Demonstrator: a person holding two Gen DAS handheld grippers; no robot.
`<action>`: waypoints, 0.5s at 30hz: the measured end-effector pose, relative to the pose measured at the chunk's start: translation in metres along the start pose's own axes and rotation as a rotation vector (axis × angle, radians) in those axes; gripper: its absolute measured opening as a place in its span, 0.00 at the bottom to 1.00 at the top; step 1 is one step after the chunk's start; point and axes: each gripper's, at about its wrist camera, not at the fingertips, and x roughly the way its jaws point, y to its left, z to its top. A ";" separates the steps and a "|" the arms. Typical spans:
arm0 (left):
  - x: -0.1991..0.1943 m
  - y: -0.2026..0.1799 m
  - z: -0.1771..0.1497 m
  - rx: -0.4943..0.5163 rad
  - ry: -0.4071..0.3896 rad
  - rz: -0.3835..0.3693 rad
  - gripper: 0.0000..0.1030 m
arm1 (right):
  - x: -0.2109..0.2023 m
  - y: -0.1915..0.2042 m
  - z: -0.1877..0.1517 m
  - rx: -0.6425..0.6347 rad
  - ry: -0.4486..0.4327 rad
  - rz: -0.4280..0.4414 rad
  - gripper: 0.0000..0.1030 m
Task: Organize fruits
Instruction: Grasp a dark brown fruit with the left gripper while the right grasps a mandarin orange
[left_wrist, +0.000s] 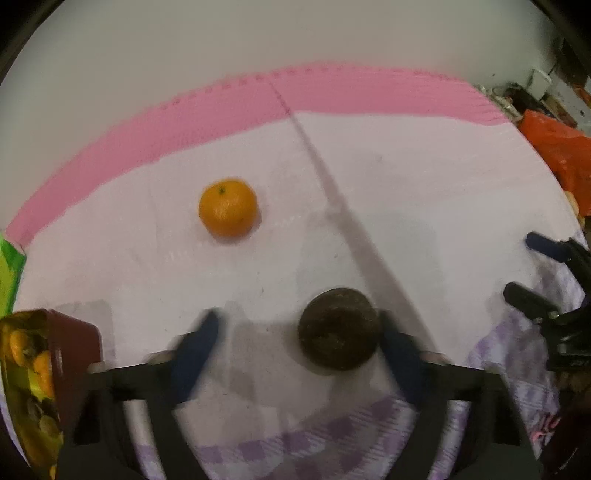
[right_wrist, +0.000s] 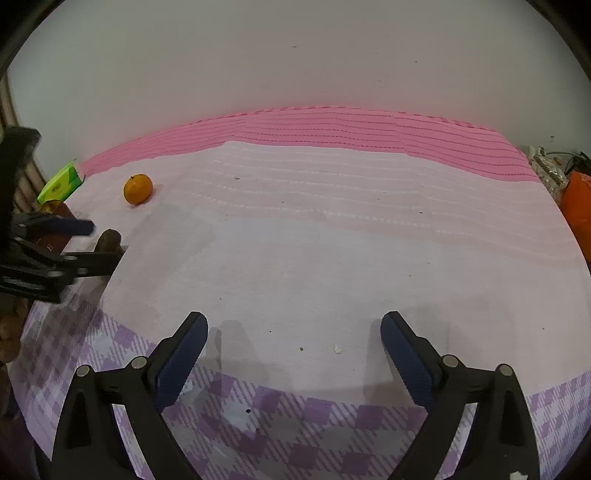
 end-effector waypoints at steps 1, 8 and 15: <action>-0.003 0.003 -0.002 -0.022 -0.012 0.005 0.45 | 0.000 0.000 0.000 0.000 0.000 0.003 0.92; -0.041 0.013 -0.017 -0.146 -0.003 -0.076 0.35 | 0.000 0.000 0.000 0.004 -0.004 -0.012 0.93; -0.095 0.013 -0.042 -0.140 -0.070 -0.053 0.36 | -0.005 0.031 0.040 -0.021 -0.058 0.166 0.93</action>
